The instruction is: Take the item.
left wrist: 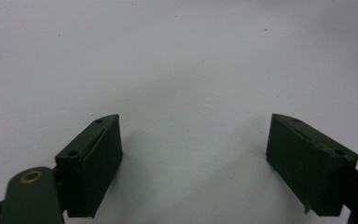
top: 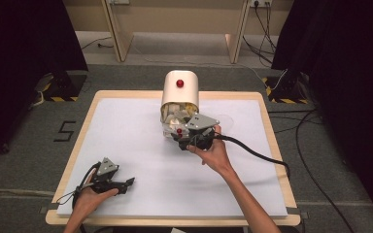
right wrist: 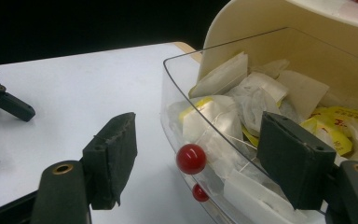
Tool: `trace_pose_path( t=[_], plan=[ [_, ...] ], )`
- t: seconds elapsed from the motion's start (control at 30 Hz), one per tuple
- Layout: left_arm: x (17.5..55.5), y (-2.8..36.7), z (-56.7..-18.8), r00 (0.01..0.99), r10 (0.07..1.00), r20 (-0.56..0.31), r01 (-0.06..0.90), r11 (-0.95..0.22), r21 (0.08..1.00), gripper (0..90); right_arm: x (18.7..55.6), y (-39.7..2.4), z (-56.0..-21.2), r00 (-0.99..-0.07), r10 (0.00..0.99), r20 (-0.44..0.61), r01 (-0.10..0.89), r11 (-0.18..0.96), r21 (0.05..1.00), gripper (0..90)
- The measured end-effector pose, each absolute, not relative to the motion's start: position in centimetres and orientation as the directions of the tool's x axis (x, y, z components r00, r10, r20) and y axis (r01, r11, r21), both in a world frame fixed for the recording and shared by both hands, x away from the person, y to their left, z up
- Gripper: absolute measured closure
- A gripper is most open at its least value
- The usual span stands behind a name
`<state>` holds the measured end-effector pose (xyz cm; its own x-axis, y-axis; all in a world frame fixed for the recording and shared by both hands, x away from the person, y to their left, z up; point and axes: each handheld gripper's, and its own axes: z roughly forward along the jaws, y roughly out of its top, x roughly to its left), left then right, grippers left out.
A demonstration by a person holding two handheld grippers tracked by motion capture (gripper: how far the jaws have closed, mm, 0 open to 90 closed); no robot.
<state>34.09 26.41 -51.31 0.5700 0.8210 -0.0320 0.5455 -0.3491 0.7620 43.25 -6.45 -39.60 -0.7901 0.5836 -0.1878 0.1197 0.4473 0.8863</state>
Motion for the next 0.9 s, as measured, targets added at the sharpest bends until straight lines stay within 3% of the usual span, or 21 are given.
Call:
trace_pose_path(
  t=[0.9],
  plan=[
    [34.1, 26.4, -51.3, 0.569, 0.822, -0.036, 0.547, -0.345, 0.763, 17.6, 40.4, -6.8, -40.1, -0.821, 0.54, -0.185, 0.113, 0.471, 0.875, 29.4]
  ],
)
